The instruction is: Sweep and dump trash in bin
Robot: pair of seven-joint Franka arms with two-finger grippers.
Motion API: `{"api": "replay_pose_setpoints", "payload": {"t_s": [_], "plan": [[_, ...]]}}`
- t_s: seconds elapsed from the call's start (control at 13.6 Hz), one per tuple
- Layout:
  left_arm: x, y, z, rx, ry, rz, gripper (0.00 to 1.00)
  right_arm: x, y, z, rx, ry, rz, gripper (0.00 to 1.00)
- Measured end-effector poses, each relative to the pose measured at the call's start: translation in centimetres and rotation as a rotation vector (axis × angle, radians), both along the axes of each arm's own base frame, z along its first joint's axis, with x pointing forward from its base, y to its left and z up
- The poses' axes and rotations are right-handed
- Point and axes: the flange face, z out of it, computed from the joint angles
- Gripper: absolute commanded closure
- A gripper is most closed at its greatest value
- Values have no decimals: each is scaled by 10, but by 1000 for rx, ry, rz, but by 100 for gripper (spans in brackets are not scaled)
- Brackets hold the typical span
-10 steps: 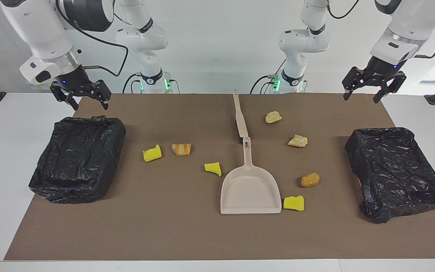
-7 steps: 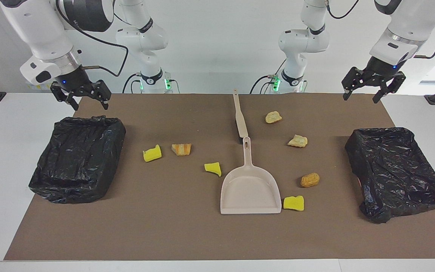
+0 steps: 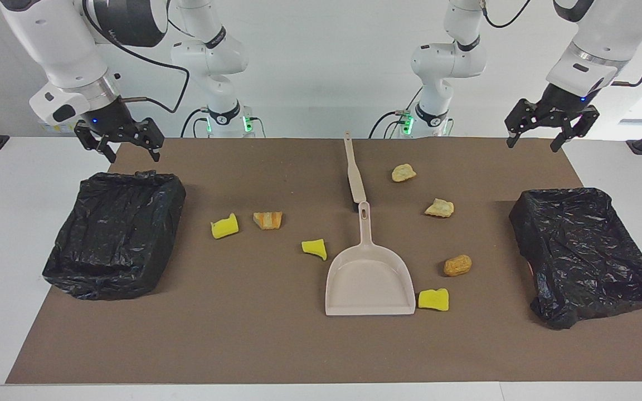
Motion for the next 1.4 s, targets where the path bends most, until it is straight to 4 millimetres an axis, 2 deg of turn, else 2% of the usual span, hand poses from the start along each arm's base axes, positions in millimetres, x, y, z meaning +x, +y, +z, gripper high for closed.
{"api": "replay_pose_setpoints", "payload": {"t_s": [0.37,0.52,0.66,0.81,1.03,1.18,1.4], "plan": [[-1,-5,-2,0,5,-9,0,0,1,0,0,1,2,0],[-6,-11,-11,2,27,-19,0,0,2,0,0,2,3,0],[-14,-26,-24,4,57,-44,0,0,3,0,0,3,6,0],[-24,-55,-40,7,83,-52,0,-1,4,-2,1,6,8,0],[-45,-127,-78,10,90,-38,0,0,15,-9,2,6,33,0],[-71,-178,-111,10,84,-35,0,1,31,-13,2,8,61,0],[-111,-222,-152,19,98,-45,0,4,50,-21,2,18,96,0]]}}
